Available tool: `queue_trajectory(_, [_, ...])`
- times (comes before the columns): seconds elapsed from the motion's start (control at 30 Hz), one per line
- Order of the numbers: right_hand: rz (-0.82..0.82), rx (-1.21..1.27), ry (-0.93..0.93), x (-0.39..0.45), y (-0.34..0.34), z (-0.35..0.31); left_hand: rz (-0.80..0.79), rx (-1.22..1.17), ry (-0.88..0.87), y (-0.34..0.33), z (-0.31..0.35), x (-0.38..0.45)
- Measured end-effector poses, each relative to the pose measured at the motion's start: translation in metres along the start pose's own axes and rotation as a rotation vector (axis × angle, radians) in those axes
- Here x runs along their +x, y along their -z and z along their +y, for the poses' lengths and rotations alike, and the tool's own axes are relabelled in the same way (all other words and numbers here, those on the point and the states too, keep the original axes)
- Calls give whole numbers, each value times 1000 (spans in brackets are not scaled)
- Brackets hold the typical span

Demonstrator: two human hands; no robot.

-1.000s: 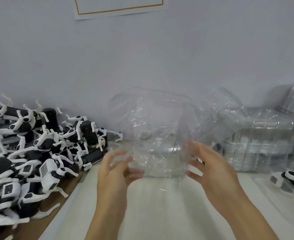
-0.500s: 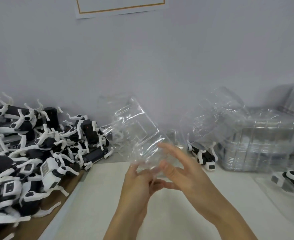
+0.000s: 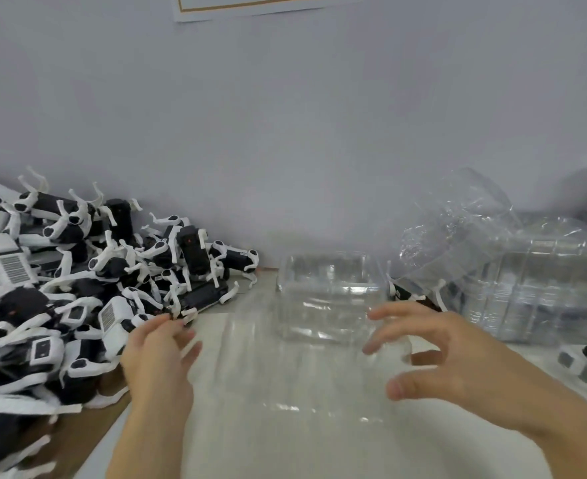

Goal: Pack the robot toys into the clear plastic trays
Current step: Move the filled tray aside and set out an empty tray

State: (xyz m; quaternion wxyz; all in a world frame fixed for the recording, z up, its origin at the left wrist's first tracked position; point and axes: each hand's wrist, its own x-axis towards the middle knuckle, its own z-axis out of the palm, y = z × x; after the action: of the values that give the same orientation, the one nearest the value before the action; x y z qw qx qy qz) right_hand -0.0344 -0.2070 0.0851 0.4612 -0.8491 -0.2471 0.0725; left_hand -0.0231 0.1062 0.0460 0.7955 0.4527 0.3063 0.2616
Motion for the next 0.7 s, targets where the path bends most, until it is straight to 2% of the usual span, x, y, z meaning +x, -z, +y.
queue_trajectory(0.07, [-65,-103,-81,-1,-1,1,97,-103,54,7,-2,10])
queue_trajectory(0.2, [-108,-170,-243,-1,-5,6,138,-244,138,5,-7,17])
queue_trajectory(0.33, [-152,-245,-263,-2,-4,14,53,-587,195,6,1,19])
queue_trajectory(0.43, [-83,-257,-224,-2,0,19,34,-816,205,17,6,27])
queue_trajectory(0.53, [6,-245,-186,0,1,23,17,-856,232,22,4,29])
queue_trajectory(0.7, [53,-248,-174,3,-5,28,-36,-877,223,15,8,26])
